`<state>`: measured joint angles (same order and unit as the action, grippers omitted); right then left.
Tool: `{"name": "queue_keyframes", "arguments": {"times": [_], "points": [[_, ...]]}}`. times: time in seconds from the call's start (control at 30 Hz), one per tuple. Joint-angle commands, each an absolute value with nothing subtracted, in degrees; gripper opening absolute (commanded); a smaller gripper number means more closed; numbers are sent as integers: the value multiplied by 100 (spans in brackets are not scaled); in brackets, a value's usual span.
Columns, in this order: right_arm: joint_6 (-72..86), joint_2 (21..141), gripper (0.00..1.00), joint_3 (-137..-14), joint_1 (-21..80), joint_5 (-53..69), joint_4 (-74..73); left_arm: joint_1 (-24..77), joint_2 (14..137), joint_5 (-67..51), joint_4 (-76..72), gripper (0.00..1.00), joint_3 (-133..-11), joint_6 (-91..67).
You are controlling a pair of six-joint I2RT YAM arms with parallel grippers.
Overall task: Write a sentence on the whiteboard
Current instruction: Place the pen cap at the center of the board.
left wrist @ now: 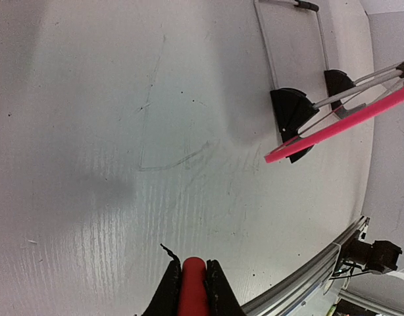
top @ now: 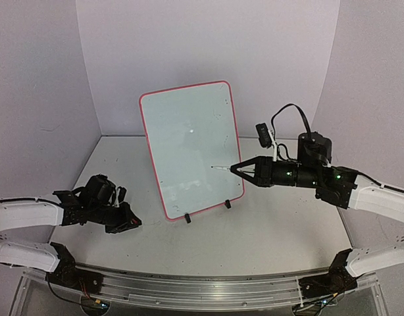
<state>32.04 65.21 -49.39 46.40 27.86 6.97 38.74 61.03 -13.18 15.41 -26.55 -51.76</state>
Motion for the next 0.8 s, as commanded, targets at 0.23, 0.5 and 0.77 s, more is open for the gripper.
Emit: {"name": "queue_keyframes", "arguments": {"times": [0.23,0.5,0.77], "points": [[3106,6541,0,-4987,4860,2586,685,3753,7160,-1479,916,19,-2980,-4836],[3093,6455,0,-4947,5019,2454,475,3753,6944,-1101,1140,64,-2986,-4939],[3113,6087,0,-4827,5094,2299,274,3733,6558,-849,2258,96,-3534,-4458]]}}
